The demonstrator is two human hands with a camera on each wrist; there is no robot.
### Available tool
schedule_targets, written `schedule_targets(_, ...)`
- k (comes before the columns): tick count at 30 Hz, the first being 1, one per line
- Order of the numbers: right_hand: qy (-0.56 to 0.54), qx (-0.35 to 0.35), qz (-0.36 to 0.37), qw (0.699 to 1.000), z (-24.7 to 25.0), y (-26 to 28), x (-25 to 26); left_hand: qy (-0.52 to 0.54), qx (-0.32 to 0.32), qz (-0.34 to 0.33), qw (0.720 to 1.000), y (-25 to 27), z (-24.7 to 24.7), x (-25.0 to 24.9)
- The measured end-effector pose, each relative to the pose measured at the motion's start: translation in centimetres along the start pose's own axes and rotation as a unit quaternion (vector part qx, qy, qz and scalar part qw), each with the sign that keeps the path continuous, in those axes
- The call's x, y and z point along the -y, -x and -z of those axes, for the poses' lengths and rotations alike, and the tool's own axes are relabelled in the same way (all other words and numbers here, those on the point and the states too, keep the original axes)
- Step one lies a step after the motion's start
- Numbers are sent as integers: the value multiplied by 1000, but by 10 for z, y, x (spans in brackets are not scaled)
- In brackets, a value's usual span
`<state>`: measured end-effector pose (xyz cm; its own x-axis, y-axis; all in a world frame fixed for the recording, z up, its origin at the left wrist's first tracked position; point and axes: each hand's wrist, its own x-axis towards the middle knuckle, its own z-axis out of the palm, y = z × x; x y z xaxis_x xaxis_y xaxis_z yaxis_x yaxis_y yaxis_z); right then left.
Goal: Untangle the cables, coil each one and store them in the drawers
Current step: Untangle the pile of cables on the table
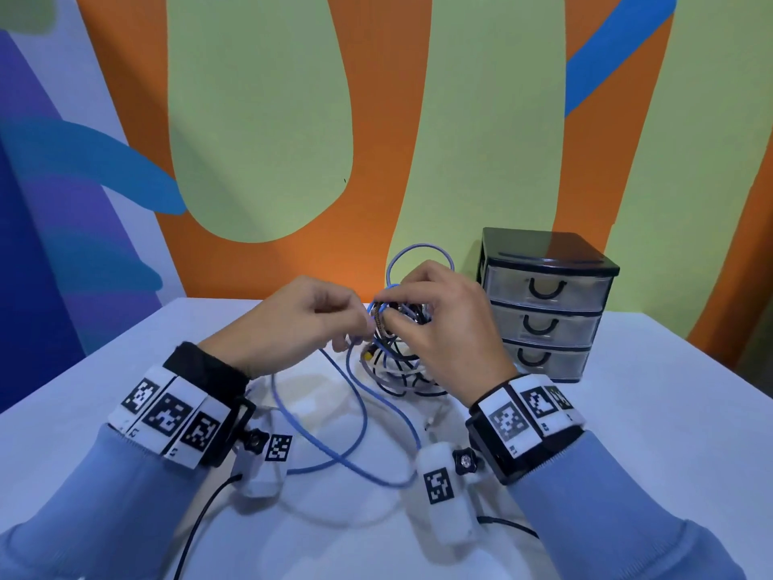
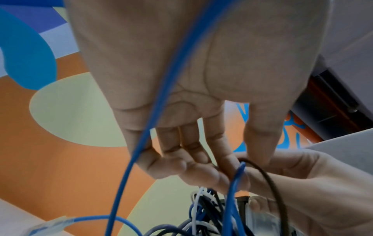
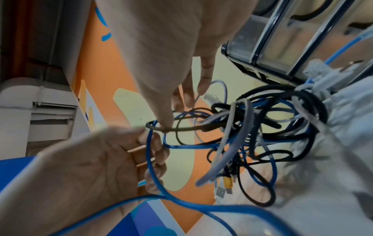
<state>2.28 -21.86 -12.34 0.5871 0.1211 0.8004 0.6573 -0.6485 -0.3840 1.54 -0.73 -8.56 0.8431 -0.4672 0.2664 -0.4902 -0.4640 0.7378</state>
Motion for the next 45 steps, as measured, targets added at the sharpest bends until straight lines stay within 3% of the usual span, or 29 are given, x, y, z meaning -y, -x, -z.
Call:
schedule_targets(6,1,-37,38,999,1,-3,0,-21,-43,7,999,4,-8,-11)
schedule_targets(12,-35,-127,20,991,9,-5,3,15,-143,35,989,4,9,-9)
schedule_targets(17,-105,-183,-51,976,15,-7,4,-160,-248,46,954,3,15,10)
schedule_targets(19,-106,-164,-63,979,14,-7,5,-86,-248,-11,965,2,16,7)
schedule_targets(22,-88,-136,-60,985,10,-6,10,74,-188,-88,976,2,10,-9)
schedule_targets(26,-119,-87,-65,987,8,-4,15,-43,-120,-86,988,1,-2,-7)
schedule_targets(28,-177,-18,-75,981,7,-2,22,-11,-133,-101,986,-1,-3,-4)
schedule_targets(31,-289,92,-80,950,9,2,34,78,-187,-150,968,1,-2,-14)
schedule_targets(35,-251,165,-116,947,8,5,38,54,-288,-221,930,7,-1,-25)
schedule_targets(37,-203,142,-123,961,7,4,37,21,-310,-217,926,7,6,-21)
schedule_targets(40,-168,113,-135,970,13,2,38,-58,-221,-115,967,7,22,-8)
schedule_targets(43,-141,173,-141,964,15,4,41,-114,-221,-61,967,8,22,-4)
schedule_targets(45,-102,224,-129,961,10,6,45,-26,-252,-98,962,8,14,-11)
